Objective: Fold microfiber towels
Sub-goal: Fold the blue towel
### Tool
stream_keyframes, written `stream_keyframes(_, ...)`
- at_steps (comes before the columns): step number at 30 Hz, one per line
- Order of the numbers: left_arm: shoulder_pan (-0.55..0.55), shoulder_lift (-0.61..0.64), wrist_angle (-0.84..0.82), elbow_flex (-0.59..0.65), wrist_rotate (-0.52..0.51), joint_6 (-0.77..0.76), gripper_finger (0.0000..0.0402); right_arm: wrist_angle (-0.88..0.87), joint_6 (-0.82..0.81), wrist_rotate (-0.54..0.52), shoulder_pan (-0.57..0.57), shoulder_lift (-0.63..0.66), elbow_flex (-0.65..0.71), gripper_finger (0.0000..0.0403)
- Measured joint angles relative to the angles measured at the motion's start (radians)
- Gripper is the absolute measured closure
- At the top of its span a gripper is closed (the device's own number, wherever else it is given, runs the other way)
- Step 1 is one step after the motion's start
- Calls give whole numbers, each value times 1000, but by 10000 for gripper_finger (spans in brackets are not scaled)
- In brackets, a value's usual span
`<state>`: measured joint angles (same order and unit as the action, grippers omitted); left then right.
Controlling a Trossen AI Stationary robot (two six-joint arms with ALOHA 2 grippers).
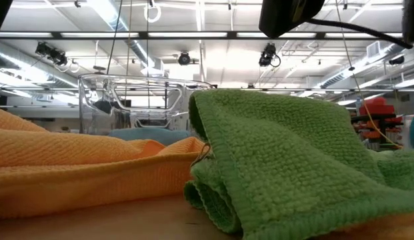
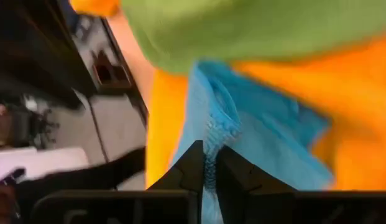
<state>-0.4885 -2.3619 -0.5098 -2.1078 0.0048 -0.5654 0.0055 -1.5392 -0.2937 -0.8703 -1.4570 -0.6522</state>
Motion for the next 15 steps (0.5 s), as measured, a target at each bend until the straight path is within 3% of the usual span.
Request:
stream_keyframes(4, 0, 0, 0, 0, 0, -1, 320, -126, -104, 21, -59, 0, 0, 365)
stream_keyframes(9, 0, 0, 0, 0, 0, -1, 326, -160, -190, 19, -86, 0, 0, 365)
stream_keyframes(15, 1, 0, 18, 0, 1, -1, 326, -262, -213, 19, -89, 0, 4, 365)
